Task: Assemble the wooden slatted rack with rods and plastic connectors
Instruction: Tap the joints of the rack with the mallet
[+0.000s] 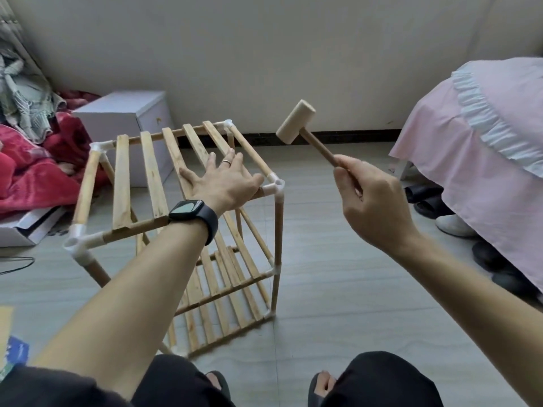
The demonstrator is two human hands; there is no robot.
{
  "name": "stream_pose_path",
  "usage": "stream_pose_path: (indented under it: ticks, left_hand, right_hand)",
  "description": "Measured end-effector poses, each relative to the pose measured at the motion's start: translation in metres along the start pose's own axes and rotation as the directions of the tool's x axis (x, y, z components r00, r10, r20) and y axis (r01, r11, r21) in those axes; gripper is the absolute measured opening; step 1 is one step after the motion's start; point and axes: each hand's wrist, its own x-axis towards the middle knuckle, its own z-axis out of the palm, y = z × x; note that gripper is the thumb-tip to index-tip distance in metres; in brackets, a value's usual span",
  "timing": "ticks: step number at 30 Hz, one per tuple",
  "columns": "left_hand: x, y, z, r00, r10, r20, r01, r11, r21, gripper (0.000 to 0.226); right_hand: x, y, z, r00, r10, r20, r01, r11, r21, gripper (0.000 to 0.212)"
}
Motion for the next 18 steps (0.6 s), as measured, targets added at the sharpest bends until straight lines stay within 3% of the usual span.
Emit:
stream_pose_path:
  ticks: [1,3,4,6,8,11,14,18]
  left_hand:
    - [0.000,0.000,0.000,1.000,-0.001,-0.001,0.001,1.000,-0.001,0.076]
    - [0.000,0.001,0.000,1.000,0.000,0.001,0.000,1.000,0.006,0.076]
    - [0.000,0.001,0.000,1.000,0.001,0.003,-0.001,1.000,0.011,0.076]
    - [-0.001,0.001,0.000,1.000,0.013,0.009,-0.013,1.000,0.013,0.076]
    - [0.000,-0.001,-0.001,1.000,0.019,0.010,-0.019,1.000,0.006,0.077]
    - [0.001,0.000,0.000,1.000,-0.011,-0.002,0.011,1.000,-0.008,0.085]
    - [0.002,0.002,-0.002,0.996,-0.086,-0.012,0.085,0.994,-0.064,0.107]
    - [0.003,-0.001,-0.008,0.992,-0.096,0.088,0.106,0.987,-0.117,0.120]
  right_hand:
    - [0.002,0.001,-0.001,0.999,-0.036,0.026,0.038,0.995,-0.094,0.032]
    - [0.005,0.005,0.000,0.966,-0.027,0.258,0.106,0.949,-0.296,0.032]
    - [0.006,0.007,-0.001,0.952,-0.006,0.307,0.101,0.950,-0.296,0.031]
    - [0.007,0.005,-0.006,0.987,-0.017,0.159,0.039,0.990,-0.133,0.030]
    - [0.007,0.001,-0.007,0.998,-0.037,0.058,0.043,0.994,-0.099,0.031]
    - [0.006,0.001,0.001,0.950,-0.034,0.311,0.082,0.986,-0.143,0.023]
    - [0.002,0.000,0.001,0.993,-0.032,0.114,0.041,0.996,-0.084,0.026]
    - [-0.002,-0.002,0.006,0.987,-0.033,0.155,0.050,0.994,-0.102,0.027]
